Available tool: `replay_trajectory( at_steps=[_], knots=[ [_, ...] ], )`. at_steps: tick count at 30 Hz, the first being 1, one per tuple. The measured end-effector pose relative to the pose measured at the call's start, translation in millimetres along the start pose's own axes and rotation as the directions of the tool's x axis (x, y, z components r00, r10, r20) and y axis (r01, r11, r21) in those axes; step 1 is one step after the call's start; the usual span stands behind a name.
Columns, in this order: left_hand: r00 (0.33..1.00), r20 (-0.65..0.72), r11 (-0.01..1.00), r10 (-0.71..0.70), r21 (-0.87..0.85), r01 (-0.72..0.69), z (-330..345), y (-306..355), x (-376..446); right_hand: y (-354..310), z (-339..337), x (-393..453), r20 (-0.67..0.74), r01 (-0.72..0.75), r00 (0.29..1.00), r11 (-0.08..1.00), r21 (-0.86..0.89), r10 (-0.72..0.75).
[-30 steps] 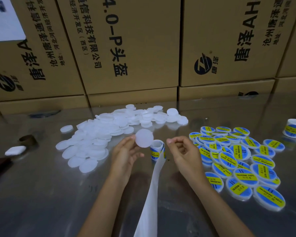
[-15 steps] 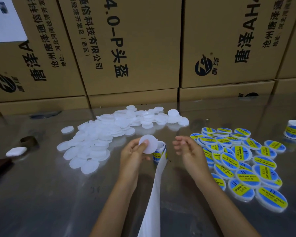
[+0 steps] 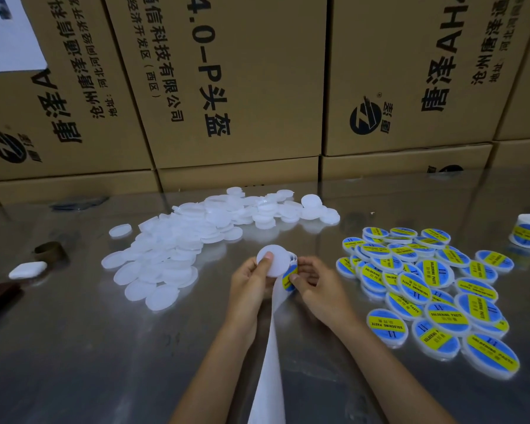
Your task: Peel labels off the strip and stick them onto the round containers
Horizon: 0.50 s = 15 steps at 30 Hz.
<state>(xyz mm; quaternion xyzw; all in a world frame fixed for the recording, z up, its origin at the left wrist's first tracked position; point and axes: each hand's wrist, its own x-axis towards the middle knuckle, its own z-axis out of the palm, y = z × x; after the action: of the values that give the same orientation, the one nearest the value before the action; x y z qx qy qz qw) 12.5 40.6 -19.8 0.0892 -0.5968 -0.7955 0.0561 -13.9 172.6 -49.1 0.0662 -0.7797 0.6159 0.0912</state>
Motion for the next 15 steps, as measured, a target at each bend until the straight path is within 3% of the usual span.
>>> replay_trajectory(
  at_steps=[9,15],
  knots=[
    [1.0,-0.009,1.0,-0.015,0.017,0.015,-0.6,-0.8,1.7,0.3,2.3,-1.3,-0.123,-0.072,0.99,0.997,0.003,0.071],
    [0.999,-0.025,1.0,-0.02,-0.006,0.02,1.8,-1.1,1.0,-2.6,3.4,-8.5,-0.183,-0.049,0.983,0.99,-0.13,0.025]
  ],
)
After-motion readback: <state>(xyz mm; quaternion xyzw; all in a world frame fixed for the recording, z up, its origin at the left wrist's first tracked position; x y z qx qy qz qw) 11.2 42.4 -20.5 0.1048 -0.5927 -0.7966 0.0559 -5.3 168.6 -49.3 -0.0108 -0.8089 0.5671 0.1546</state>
